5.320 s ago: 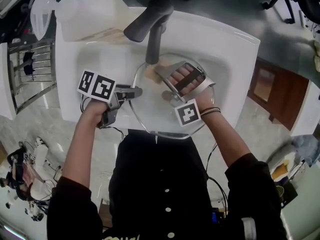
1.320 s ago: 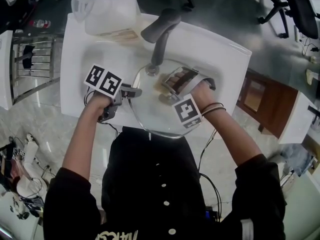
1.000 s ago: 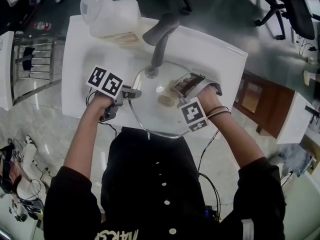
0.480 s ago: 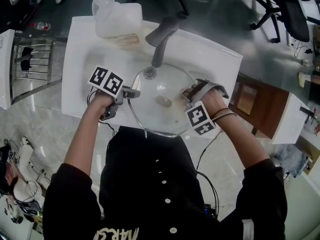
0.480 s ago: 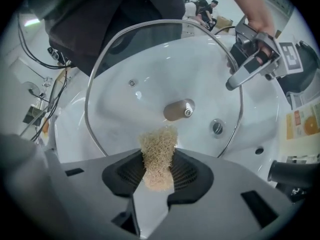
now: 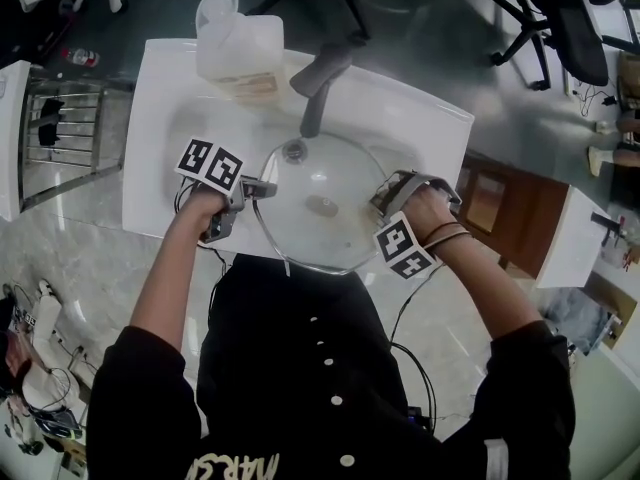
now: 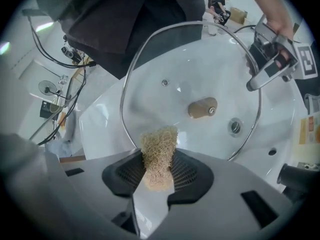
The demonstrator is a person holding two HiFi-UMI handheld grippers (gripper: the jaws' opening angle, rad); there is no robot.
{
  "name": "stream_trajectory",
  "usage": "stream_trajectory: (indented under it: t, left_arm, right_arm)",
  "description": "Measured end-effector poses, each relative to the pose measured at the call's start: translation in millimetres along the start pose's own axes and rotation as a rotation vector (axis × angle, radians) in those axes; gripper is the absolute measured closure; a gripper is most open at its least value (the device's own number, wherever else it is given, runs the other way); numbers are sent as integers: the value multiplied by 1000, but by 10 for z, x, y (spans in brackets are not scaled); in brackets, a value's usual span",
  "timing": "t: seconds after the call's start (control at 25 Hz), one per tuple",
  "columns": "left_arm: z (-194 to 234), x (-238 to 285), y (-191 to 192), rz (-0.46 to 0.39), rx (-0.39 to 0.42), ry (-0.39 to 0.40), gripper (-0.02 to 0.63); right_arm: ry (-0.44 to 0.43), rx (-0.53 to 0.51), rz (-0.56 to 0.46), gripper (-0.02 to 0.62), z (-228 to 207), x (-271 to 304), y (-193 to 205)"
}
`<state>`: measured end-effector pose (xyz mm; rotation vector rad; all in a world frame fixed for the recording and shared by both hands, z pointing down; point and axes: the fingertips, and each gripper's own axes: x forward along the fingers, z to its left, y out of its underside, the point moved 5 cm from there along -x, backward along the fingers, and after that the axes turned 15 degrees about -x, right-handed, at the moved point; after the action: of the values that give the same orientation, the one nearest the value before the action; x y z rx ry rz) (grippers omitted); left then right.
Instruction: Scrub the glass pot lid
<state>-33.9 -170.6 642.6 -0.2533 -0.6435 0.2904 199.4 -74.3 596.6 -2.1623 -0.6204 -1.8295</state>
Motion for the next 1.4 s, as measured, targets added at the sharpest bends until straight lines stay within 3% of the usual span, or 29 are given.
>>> stream_trajectory:
  t: [0.24,0.4,0.52,0.72,0.8,1.16,1.4]
  left_arm:
    - [-8,-5,-6,-31,-35,8,489]
    - [-21,-13,-8,-43,-53,9,498]
    - [-19,-6,-15,-46,-53,7,500]
    - [-3,-15,-9,-44,-56,10,500]
    - [-5,-9,-12,-38,-63,17,502]
    - [2,-5,-30,-29,-102,30,514]
    - [-6,0,-29,-42,-105,27,517]
  right_arm:
    - [-36,-34,-6,445,62,-27,-32]
    - [41,-17,23,445,10,-67,-5]
    - [216,56,29,443,-217,-159,-30]
    - [686,243,-13,442,-937,-448,-342]
    - [781,287,-21,442,-1130,-499,-445]
    - [866,381,-62,442,-1580,-438,-603]
    - [850,391,-70,443,-1578,-396,-664]
